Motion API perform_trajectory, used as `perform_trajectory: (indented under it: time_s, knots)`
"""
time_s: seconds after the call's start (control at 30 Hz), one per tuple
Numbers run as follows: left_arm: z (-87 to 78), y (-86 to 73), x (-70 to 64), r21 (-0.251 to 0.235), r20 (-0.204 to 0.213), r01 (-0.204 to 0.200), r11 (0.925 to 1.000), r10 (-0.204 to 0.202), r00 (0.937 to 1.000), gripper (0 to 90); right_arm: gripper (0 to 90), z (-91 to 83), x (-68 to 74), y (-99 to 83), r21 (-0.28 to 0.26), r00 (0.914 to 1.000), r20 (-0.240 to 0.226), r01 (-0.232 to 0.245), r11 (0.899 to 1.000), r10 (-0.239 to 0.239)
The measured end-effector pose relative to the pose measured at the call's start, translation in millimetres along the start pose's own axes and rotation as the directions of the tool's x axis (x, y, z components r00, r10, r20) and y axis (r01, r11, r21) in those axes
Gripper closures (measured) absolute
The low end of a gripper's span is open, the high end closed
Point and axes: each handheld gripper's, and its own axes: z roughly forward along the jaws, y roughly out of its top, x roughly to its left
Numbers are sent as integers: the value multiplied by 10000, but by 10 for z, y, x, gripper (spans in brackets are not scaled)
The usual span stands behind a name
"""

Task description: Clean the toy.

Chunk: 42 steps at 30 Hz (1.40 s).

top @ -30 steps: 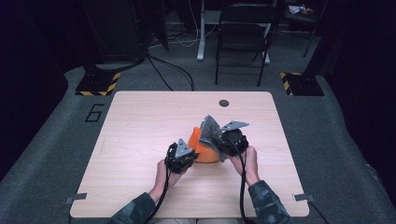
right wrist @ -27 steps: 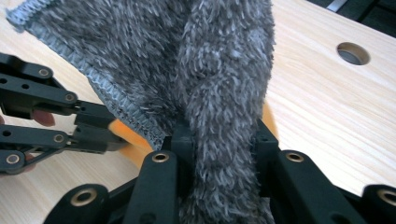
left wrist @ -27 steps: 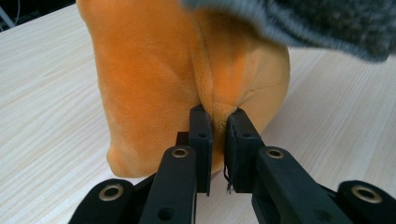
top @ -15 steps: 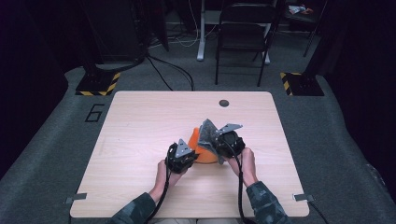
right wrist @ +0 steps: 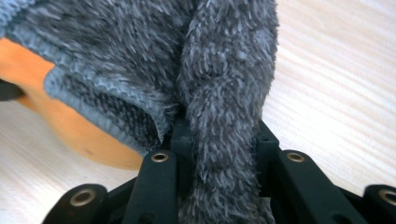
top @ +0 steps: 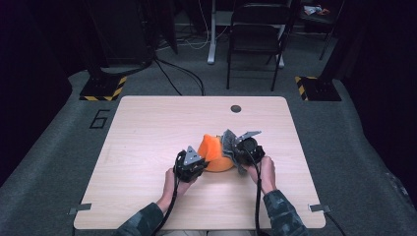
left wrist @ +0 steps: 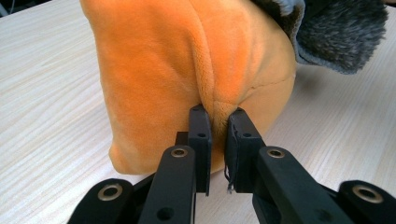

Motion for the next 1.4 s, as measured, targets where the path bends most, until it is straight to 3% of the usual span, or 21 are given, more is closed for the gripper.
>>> perform_trajectory:
  time_s: [0.27, 0.43, 0.53, 0.7, 0.9, 0.93, 0.97, 1.0, 1.1, 1.2, 1.3, 1.4]
  knots:
    - [3, -5, 2, -19, 10, 25, 10000, -25, 10000, 818, 698, 187, -108, -106, 650, 9992, 271, -325, 9974, 308]
    - [2, -13, 21, -20, -23, 17, 10000, -17, 10000, 817, 697, 363, -164, -197, 1445, 9972, 399, -688, 9871, 636]
    - [0, -21, 36, -36, 2, 145, 9999, -145, 9999, 817, 697, 371, -178, -193, 1531, 9975, 342, -664, 9860, 618]
    - [-1, -30, 56, -54, 23, 284, 9996, -284, 9996, 815, 699, 217, -236, -146, 1146, 9960, 520, -779, 9904, 724]
    - [3, -31, 61, -87, 13, 317, 9995, -317, 9995, 812, 699, -155, -245, 1, -365, 9964, 109, -842, 9958, 846]
    - [3, -31, 61, -87, 13, 317, 9995, -317, 9995, 811, 699, -155, -245, 1, -365, 9964, 109, -842, 9958, 846]
    - [4, -31, 63, -89, 11, 317, 9995, -317, 9995, 811, 699, -217, -218, 27, -551, 9966, 72, -819, 9951, 824]
    - [4, -31, 60, -96, -6, 317, 9995, -317, 9995, 807, 699, -302, -129, 77, -875, 9974, -273, -684, 9938, 663]
    - [2, -31, 61, -100, -2, 313, 9995, -313, 9995, 799, 698, -262, -10, 103, -584, 9979, -604, -253, 9980, 218]
    - [-3, -31, 68, -82, -93, 240, 9997, -241, 9997, 766, 699, -114, 133, 86, -73, 9983, -573, 116, 9999, -120]
    - [-18, -24, 66, -78, -67, 217, 9997, -218, 9997, 686, 700, -55, 134, 74, -228, 9988, -397, 282, 9993, -291]
    - [-46, -7, 32, 12, -135, -18, 10000, 18, 9999, 580, 700, -38, 106, 52, -226, 9990, -431, 104, 9997, -114]
